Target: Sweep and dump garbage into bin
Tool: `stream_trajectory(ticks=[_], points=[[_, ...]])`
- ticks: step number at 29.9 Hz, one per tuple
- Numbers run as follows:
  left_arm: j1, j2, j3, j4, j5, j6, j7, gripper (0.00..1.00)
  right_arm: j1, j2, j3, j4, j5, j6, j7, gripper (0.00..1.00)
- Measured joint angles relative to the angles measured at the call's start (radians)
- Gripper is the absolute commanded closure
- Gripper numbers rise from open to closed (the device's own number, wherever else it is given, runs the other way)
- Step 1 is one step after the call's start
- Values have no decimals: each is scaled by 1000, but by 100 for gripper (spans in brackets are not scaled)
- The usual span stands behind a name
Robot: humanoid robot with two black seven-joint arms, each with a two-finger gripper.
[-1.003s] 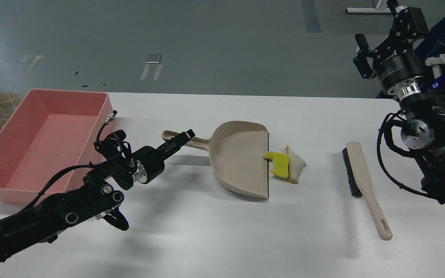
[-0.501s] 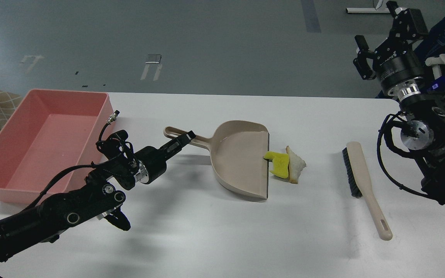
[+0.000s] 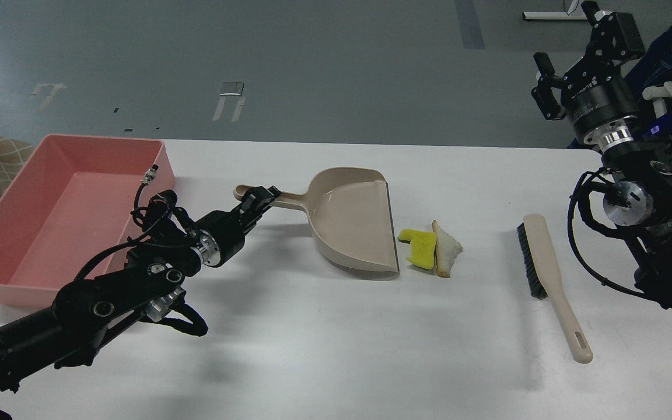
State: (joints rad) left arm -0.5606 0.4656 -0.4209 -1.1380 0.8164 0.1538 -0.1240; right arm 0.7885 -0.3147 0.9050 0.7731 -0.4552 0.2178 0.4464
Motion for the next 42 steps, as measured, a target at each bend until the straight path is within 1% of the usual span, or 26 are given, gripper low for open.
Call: stream_trajectory(ticks=[4, 8, 12, 14, 21, 27, 33, 37, 42], points=[[-1, 14, -16, -7, -14, -9, -1, 100, 1, 0, 0, 0, 0, 0, 0, 0], [-1, 33, -19, -29, -14, -27, -16, 100, 3, -2, 0, 0, 0, 0, 0, 0], [-2, 67, -19, -63, -6, -56, -54, 100, 3, -9, -2, 1, 1, 0, -2, 0], [-9, 85, -19, -76, -3, -67, -64, 100, 3, -12, -4, 3, 1, 1, -4, 0], [-29, 150, -14, -141, 19, -80, -69, 100, 2, -74, -76, 42, -1, 4, -11, 0], [-24, 164, -11, -167, 123, -76, -69, 100, 3, -256, -216, 189, -62, -3, -16, 0], [-21, 159, -5, -167, 162, -71, -65, 100, -6, -529, -363, 410, -202, -30, -58, 0], [-19, 157, -2, -166, 213, -71, -65, 100, -6, -733, -475, 538, -244, -32, -74, 0], [-18, 155, -1, -166, 225, -71, -65, 100, -9, -930, -571, 657, -353, -32, -96, 0]])
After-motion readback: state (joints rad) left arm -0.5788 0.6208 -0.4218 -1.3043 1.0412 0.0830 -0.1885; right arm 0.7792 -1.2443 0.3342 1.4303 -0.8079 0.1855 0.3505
